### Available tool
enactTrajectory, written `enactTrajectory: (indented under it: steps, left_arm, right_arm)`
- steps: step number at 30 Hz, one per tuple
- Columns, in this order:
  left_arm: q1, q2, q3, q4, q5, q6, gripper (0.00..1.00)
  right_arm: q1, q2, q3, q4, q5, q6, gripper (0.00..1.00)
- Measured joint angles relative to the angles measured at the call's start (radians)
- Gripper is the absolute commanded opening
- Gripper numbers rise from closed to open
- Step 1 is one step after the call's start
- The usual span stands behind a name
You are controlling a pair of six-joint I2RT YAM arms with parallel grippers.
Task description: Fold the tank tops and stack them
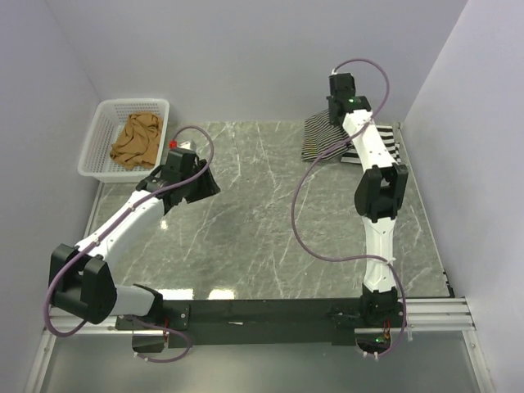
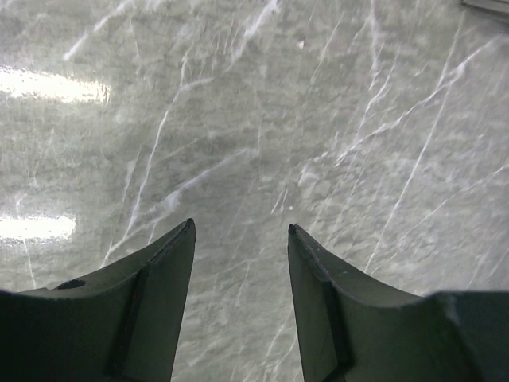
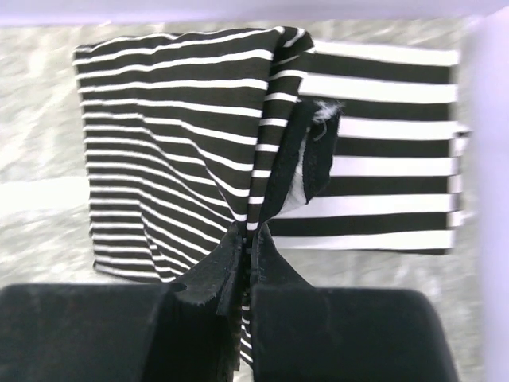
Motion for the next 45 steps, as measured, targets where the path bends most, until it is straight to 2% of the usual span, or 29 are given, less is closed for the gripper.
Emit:
enactTrajectory:
  steps: [8, 14, 35, 45]
  left_arm:
    - [0.014, 0.085, 0.007, -0.021, 0.04, 0.059, 0.53]
    - [0.052, 0.146, 0.007, -0.021, 0.084, 0.074, 0.52]
    - [0.073, 0.175, 0.007, -0.021, 0.131, 0.084, 0.5]
    - [0.073, 0.176, 0.007, -0.02, 0.146, 0.084, 0.49]
  right_arm:
    - [-0.087, 0.004, 0.035, 0.001, 0.017, -0.101, 0.0]
    - [-0.106, 0.01, 0.08, 0.021, 0.018, -0.127, 0.0]
    - [-0.133, -0.008, 0.056, 0.071, -0.002, -0.113, 0.0]
    - [-0.195, -0.06, -0.041, 0.103, -0.016, -0.069, 0.0]
